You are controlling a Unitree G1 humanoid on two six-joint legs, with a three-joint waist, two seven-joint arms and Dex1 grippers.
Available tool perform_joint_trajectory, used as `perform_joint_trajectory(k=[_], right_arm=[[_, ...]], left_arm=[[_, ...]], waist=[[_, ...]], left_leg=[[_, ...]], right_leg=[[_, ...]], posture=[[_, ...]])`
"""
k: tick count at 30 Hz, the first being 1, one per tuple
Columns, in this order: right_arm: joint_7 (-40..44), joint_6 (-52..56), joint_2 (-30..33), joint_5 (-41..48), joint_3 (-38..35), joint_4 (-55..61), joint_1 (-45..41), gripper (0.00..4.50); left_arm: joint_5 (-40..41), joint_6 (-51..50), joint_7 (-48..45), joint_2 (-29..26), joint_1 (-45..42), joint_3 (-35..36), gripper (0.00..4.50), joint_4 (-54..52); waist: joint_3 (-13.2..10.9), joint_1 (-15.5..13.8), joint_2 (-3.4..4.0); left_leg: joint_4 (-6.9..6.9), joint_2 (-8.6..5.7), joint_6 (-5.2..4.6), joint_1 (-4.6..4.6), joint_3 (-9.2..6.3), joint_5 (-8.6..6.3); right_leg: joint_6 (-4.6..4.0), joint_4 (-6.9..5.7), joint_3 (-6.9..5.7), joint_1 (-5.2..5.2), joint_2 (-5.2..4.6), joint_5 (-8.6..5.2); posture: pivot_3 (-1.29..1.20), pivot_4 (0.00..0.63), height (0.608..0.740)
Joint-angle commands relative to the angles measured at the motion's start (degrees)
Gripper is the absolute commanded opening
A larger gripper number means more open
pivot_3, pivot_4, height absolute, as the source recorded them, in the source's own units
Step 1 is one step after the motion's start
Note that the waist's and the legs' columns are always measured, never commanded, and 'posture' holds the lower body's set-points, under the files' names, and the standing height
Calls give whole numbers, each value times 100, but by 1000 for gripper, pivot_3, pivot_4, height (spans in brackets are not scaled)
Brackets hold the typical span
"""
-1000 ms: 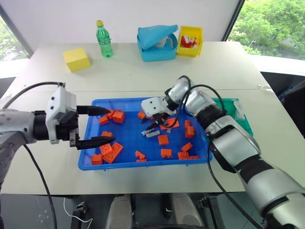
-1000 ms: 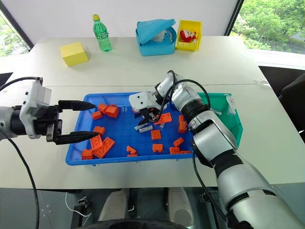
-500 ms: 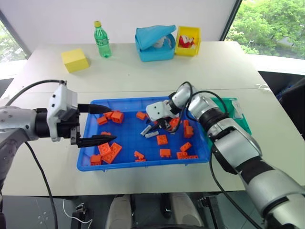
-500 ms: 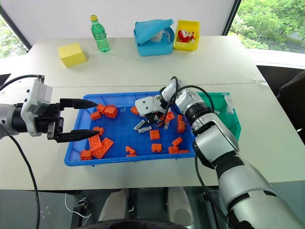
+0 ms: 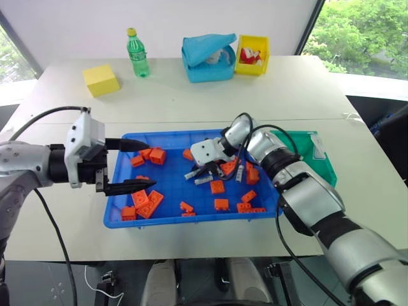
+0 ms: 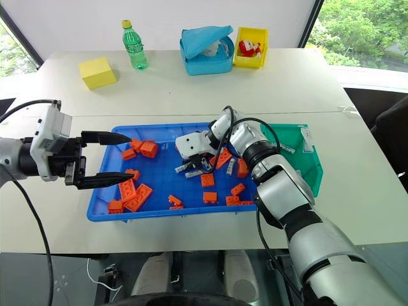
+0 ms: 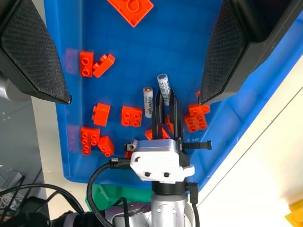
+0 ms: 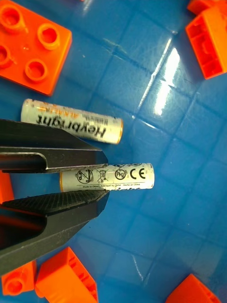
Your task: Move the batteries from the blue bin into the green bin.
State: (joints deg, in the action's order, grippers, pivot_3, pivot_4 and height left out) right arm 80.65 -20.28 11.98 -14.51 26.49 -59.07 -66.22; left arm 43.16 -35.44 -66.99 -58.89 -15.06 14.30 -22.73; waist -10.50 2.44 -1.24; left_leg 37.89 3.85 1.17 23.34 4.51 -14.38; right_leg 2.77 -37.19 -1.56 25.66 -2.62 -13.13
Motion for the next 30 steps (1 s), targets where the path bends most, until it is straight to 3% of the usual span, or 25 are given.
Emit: perform_joint_trajectory(k=[1,5,8,13,17,22,24,25,29,30], right_arm=[[115,577,130,295,-291,580,48,53],[156,1723,673,803,-856,1947,182,53],[98,3345,1505,1290,-1574,3585,482,53],[-294,5139,2871,1723,-2580,5271,1233,53],[-588,6199,3930,2008,-3670,6627,2865,53],[-1075,6858,4279,2314,-4327,7573,4231,53],[-1240,6897,4297,2422,-4392,7701,4472,1098],[-1320,6851,4297,2462,-4375,7733,4534,1396],[-1567,6556,4327,2548,-4054,7643,4273,3447],[-1543,6511,4265,2655,-3879,7591,3956,3447]], left_arm=[[-48,132,-10,51,-160,-33,4500,21],[-96,165,-26,144,-277,-165,4500,115],[-128,198,-44,239,-306,-272,4500,180],[-188,223,-35,431,-349,-412,4500,288],[-226,245,-105,577,-456,-537,4500,401],[-258,261,-203,673,-714,-662,4500,553],[-254,238,-233,726,-841,-703,4500,622],[-252,225,-242,747,-890,-720,4500,647],[-318,268,-303,778,-986,-795,4500,692],[-304,257,-305,772,-981,-783,4500,667]], waist=[[0,-3,0],[-4,-43,4],[-7,-129,4],[-5,-190,2],[-5,-280,0],[-6,-144,4],[-6,-128,3],[-6,-133,3],[-6,-143,3],[-7,-138,4]], left_leg=[[0,0,0,0,0,0],[1,-1,0,5,0,0],[1,-2,0,10,-2,0],[0,-3,0,13,1,-1],[0,-6,-1,13,2,-1],[0,-3,-2,2,5,-2],[1,-3,-3,-2,3,-2],[2,-3,-3,-4,3,-2],[2,-4,-3,-1,2,-1],[2,-4,-3,1,2,-1]], right_leg=[[0,0,0,0,0,0],[1,1,0,3,-2,1],[1,3,-2,4,-3,0],[1,9,-4,8,-5,-1],[-2,15,-4,6,-6,-7],[-4,10,7,7,2,-9],[1,9,8,4,3,-15],[-1,8,8,3,4,-16],[-5,9,9,3,3,-15],[-6,10,8,3,2,-15]], posture=[[0,150,736],[0,150,736],[0,150,736],[0,150,736],[0,150,736],[0,150,736],[0,150,736],[0,150,736],[0,150,736],[0,150,736]])
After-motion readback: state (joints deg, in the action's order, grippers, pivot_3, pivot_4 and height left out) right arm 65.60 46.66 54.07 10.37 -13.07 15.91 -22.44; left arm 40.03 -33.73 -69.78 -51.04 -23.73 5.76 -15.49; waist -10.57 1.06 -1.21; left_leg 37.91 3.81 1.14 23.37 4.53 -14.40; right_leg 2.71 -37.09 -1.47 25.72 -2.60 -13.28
